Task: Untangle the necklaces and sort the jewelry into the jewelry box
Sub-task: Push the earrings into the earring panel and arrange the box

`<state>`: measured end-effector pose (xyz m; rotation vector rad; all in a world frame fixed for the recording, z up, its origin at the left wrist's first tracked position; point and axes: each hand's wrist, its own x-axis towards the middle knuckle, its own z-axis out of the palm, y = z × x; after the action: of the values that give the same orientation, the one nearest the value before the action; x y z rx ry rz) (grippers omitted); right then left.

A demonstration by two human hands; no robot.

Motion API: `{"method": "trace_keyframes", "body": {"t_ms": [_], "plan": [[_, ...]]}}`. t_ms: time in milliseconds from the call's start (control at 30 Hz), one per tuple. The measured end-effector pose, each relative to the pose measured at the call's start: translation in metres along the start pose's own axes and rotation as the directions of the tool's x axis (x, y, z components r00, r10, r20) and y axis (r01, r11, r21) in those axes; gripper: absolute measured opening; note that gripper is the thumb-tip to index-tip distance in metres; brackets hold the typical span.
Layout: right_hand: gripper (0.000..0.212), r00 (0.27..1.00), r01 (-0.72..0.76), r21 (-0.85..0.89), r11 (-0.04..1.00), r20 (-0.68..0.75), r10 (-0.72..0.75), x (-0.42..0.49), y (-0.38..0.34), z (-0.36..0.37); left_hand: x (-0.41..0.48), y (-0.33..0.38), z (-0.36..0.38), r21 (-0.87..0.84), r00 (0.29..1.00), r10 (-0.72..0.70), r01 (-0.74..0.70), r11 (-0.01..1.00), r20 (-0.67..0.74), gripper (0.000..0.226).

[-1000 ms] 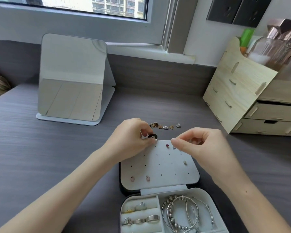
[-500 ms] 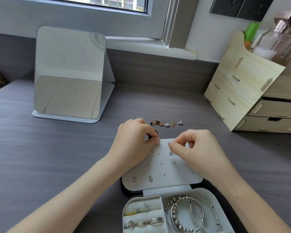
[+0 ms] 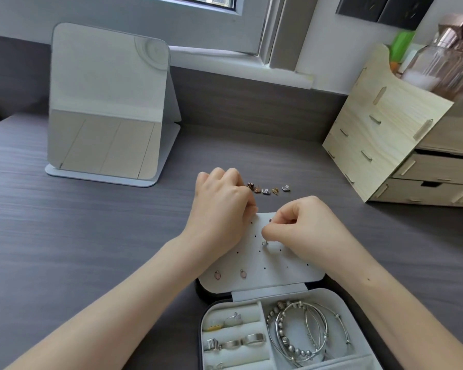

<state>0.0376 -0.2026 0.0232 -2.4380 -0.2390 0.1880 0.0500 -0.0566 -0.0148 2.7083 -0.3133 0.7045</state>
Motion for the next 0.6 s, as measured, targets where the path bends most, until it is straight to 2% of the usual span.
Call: {"method": "trace_keyframes", "body": {"t_ms": [133,233,433,600], "plan": [[0.019,0.998,-0.003,-0.030,1.000,0.066,0.005,-0.007,-0.001,0.001,-0.001,-0.005,0.000,-0.109,0.999,-0.035,0.033,0.993,-0.019,0.010],[0.018,0.999,0.029,-0.096,0.995,0.021,-0.027,-0.010,0.001,0.003,-0.006,-0.007,-0.001,-0.195,0.994,-0.102,0.092,0.976,-0.038,0.011],[0.026,1.000,0.009,-0.114,0.993,-0.026,-0.012,-0.011,-0.003,0.005,-0.012,-0.009,-0.002,-0.269,0.981,-0.189,0.173,0.947,-0.035,0.012],[0.028,0.996,0.024,-0.224,0.974,-0.075,-0.042,-0.011,-0.011,0.006,-0.014,-0.008,-0.002,-0.323,0.972,-0.236,0.216,0.921,-0.023,0.011]]}}
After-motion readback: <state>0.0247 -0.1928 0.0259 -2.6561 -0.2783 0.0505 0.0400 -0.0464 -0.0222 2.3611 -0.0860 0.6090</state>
